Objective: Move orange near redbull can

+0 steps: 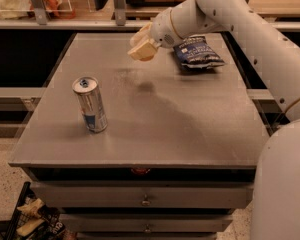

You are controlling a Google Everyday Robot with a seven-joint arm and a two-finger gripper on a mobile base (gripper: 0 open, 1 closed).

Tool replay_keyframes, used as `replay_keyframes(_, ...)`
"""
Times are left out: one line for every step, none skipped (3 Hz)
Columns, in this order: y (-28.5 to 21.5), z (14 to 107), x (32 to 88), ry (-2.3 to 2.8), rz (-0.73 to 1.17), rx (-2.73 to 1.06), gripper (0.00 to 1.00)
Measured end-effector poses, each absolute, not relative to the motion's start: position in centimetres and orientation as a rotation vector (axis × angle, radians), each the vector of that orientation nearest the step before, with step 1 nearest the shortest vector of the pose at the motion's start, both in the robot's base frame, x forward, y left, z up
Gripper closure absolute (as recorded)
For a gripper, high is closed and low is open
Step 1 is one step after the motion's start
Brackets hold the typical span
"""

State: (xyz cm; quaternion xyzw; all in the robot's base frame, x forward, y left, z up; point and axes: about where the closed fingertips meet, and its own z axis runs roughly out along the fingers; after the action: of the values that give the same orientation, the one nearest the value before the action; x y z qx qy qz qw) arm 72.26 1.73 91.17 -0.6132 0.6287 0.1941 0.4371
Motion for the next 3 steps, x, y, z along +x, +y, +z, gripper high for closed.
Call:
replay_keyframes(1.8, 91.2, 70.0, 1.571, 0.487, -1.544, 1.00)
replay_keyframes(2.6, 91.2, 65.3, 1.546, 0.545, -1.585, 1.00)
replay_keyframes(4.0, 90.4, 61.3, 1.508, 0.638, -1.617, 1.00)
